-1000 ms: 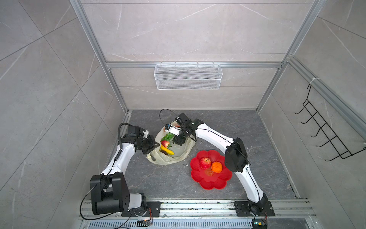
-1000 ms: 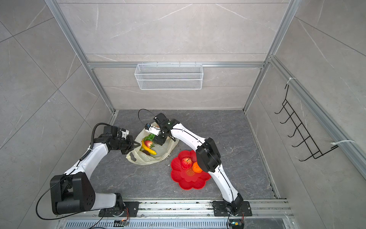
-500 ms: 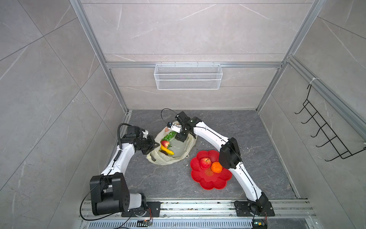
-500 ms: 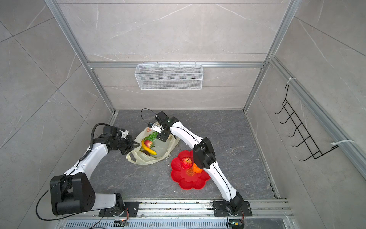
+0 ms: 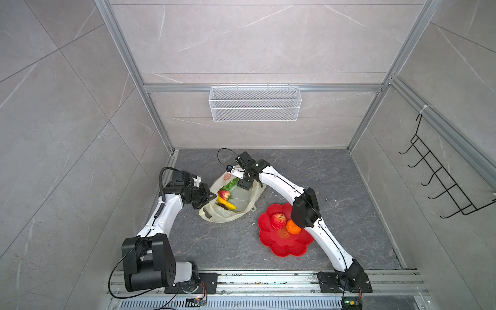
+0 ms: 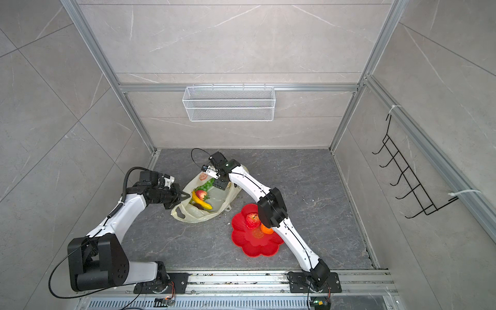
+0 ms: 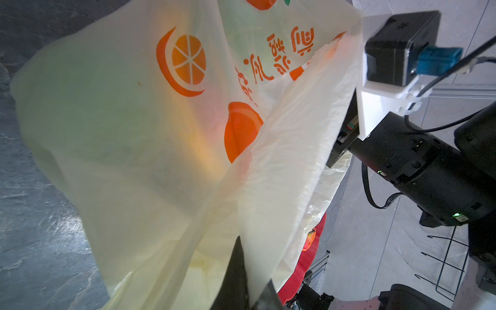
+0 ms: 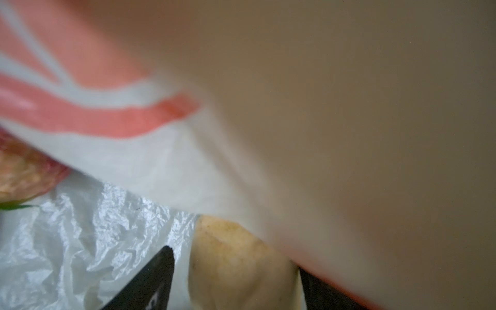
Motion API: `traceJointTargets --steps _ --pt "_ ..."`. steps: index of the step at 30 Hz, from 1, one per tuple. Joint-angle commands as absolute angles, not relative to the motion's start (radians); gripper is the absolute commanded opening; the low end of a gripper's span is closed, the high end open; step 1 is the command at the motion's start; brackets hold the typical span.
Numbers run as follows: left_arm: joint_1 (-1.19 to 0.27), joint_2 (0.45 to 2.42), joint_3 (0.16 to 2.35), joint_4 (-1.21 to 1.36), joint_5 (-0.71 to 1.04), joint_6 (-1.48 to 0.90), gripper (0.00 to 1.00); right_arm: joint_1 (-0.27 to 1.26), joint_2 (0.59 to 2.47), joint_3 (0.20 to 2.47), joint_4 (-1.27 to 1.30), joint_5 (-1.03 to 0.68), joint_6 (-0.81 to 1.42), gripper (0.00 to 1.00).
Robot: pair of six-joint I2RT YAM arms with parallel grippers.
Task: Take the fake fruits out of the plastic bag
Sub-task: 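Reach the right gripper back into the bag toward the cream bun, then close the right gripper on the cream bun inside the bag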
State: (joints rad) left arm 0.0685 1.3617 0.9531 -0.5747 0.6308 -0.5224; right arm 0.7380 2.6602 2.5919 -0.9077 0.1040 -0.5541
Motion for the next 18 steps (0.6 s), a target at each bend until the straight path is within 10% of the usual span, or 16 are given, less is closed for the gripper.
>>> traceJointTargets --steps 1,7,18 --pt "0.077 1.348 0.947 -0.567 0.653 -0.5 0.0 0.738 2.713 2.626 -0.962 0.16 -0.57 0.79" --pt "0.077 1.349 0.948 -0.565 0.655 -0.5 0.0 0.743 2.715 2.631 -0.939 0.184 -0.569 0.83" --pt "0.077 1.348 0.946 -0.566 0.655 -0.5 0.0 0.749 2.66 2.621 -0.943 0.152 -0.516 0.59"
